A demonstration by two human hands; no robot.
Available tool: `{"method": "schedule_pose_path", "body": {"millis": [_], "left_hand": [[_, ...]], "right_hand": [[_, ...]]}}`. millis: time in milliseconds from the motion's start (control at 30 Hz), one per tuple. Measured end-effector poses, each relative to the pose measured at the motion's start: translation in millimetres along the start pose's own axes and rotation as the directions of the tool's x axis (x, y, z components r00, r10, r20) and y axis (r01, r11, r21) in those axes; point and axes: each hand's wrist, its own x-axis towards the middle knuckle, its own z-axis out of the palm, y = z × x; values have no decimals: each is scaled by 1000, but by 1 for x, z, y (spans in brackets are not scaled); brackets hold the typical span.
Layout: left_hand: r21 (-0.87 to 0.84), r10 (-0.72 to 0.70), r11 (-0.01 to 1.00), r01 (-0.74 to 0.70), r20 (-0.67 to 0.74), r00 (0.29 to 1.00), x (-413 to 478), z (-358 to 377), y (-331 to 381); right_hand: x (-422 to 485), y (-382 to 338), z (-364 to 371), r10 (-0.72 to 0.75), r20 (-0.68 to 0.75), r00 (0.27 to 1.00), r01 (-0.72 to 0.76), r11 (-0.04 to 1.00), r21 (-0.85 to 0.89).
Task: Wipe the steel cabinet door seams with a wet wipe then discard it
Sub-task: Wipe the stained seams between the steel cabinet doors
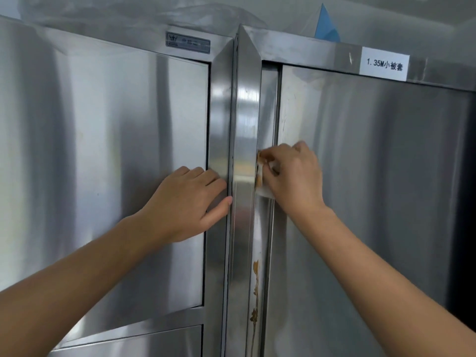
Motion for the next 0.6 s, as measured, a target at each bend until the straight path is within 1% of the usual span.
{"method": "schedule_pose_path", "body": {"millis": [100, 167, 300, 433, 600], "left_hand": [[13, -1, 1000, 2, -34, 999, 16, -8, -9], [34, -2, 999, 4, -62, 998, 26, -15, -13], [26, -20, 999, 23, -107, 994, 40, -27, -19], [-1, -17, 1000, 17, -103, 995, 34, -26, -13], [23, 49, 998, -50, 44, 998, 4, -4, 0]], "right_hand": [[44, -1, -1, 43, -52, 998, -43, 999, -3], [69, -1, -1, 41, -74, 996, -42, 999, -21], [86, 0, 2, 56, -89, 994, -59, 998, -34], [55, 0, 5, 39, -82, 996, -40, 999, -20], [-18, -3, 5, 38, 48, 998, -38, 999, -13]]}}
